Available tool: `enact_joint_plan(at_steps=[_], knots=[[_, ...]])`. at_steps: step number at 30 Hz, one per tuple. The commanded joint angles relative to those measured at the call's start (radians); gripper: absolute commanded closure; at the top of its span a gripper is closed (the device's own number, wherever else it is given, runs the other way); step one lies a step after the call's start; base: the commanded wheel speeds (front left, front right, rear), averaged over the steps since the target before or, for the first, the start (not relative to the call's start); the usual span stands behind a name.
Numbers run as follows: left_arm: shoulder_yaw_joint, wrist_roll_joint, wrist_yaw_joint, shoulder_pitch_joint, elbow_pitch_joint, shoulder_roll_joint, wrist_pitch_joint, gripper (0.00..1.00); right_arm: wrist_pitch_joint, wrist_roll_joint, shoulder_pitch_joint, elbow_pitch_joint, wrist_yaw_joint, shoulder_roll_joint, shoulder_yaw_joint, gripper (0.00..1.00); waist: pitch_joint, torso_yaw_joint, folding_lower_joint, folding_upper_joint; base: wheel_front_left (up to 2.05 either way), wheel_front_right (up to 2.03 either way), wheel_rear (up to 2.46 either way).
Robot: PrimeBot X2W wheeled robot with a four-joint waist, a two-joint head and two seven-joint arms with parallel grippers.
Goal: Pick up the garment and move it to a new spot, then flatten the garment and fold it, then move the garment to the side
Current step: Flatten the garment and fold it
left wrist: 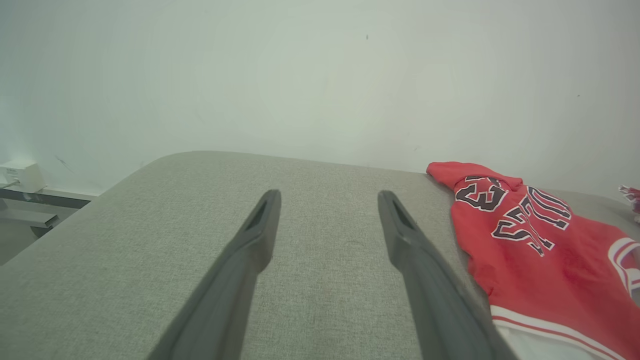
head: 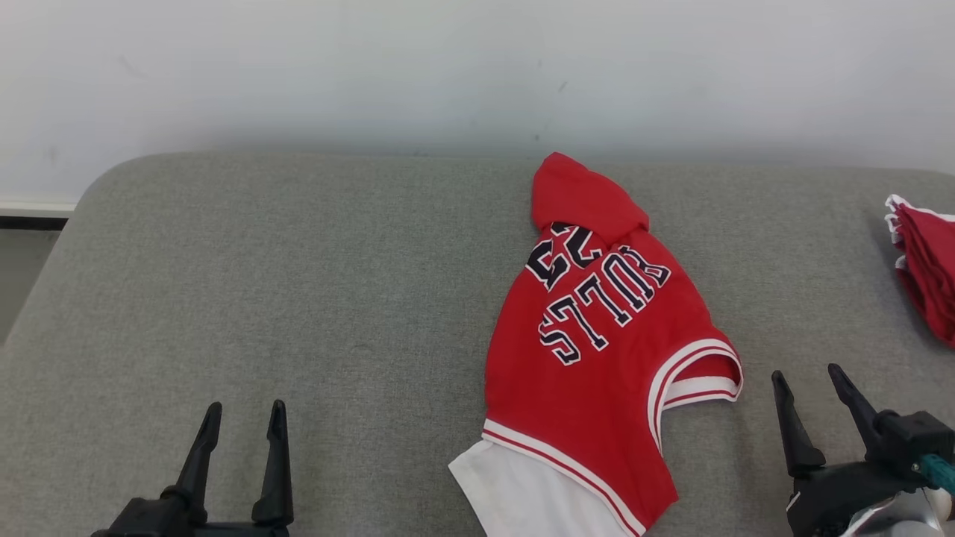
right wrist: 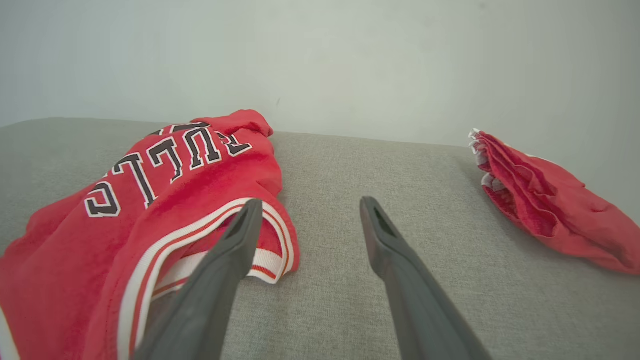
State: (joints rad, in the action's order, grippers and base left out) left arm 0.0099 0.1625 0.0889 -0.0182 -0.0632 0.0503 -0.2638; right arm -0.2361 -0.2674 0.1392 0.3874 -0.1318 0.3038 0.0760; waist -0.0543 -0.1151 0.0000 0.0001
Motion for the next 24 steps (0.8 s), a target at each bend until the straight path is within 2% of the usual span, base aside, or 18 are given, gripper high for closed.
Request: enact_joint_plan(at_steps=[1, 9, 10, 15, 16, 17, 18, 21, 24], knots=[[0.000, 0.002, -0.001, 0.014, 0.000, 0.001, -0.001, 0.00, 0.003, -0.007, 0.011, 0.011, 0.003, 0.008, 0.004, 0.00, -0.018, -0.019, 0.0000, -0.0001, 0.00, 0.00, 0.00], [-0.038, 0.013, -0.018, 0.037, 0.006, 0.000, -0.001, 0.00, -0.002, -0.039, 0.132, 0.237, 0.003, 0.031, 0.076, 0.00, -0.071, -0.079, 0.0000, -0.0001, 0.00, 0.00, 0.00], [-0.041, 0.016, -0.018, 0.047, 0.005, 0.001, -0.001, 0.00, -0.008, -0.049, 0.161, 0.293, 0.003, 0.034, 0.094, 0.00, -0.084, -0.090, 0.0000, -0.0001, 0.00, 0.00, 0.00], [-0.045, 0.019, -0.020, 0.063, -0.002, 0.001, -0.001, 0.00, -0.023, -0.089, 0.222, 0.397, 0.003, 0.014, 0.123, 0.00, -0.100, -0.101, 0.0000, -0.0001, 0.00, 0.00, 0.00], [-0.045, 0.019, -0.020, 0.065, -0.003, 0.001, -0.001, 0.00, -0.023, -0.094, 0.231, 0.414, 0.003, 0.013, 0.129, 0.14, -0.101, -0.102, 0.0000, -0.0001, 0.00, 0.00, 0.00], [-0.046, 0.019, -0.021, 0.067, -0.004, 0.001, -0.001, 0.00, -0.025, -0.101, 0.242, 0.430, 0.003, 0.013, 0.136, 0.65, -0.100, -0.102, 0.0000, -0.0001, 0.00, 0.00, 0.00], [-0.046, 0.019, -0.021, 0.068, -0.006, 0.001, -0.001, 0.00, -0.027, -0.107, 0.251, 0.442, 0.003, 0.012, 0.142, 1.00, -0.099, -0.102, 0.0000, -0.0001, 0.00, 0.00, 0.00], [-0.041, 0.016, -0.019, 0.071, -0.013, 0.001, -0.001, 0.00, -0.029, -0.120, 0.270, 0.461, 0.003, 0.025, 0.143, 1.00, -0.091, -0.097, 0.0000, -0.0001, 0.00, 0.00, 0.00], [-0.039, 0.018, -0.018, 0.064, -0.017, 0.001, -0.001, 0.00, -0.030, -0.107, 0.277, 0.426, 0.003, 0.060, 0.118, 1.00, -0.075, -0.088, 0.0000, -0.0001, 0.00, 0.00, 0.00]])
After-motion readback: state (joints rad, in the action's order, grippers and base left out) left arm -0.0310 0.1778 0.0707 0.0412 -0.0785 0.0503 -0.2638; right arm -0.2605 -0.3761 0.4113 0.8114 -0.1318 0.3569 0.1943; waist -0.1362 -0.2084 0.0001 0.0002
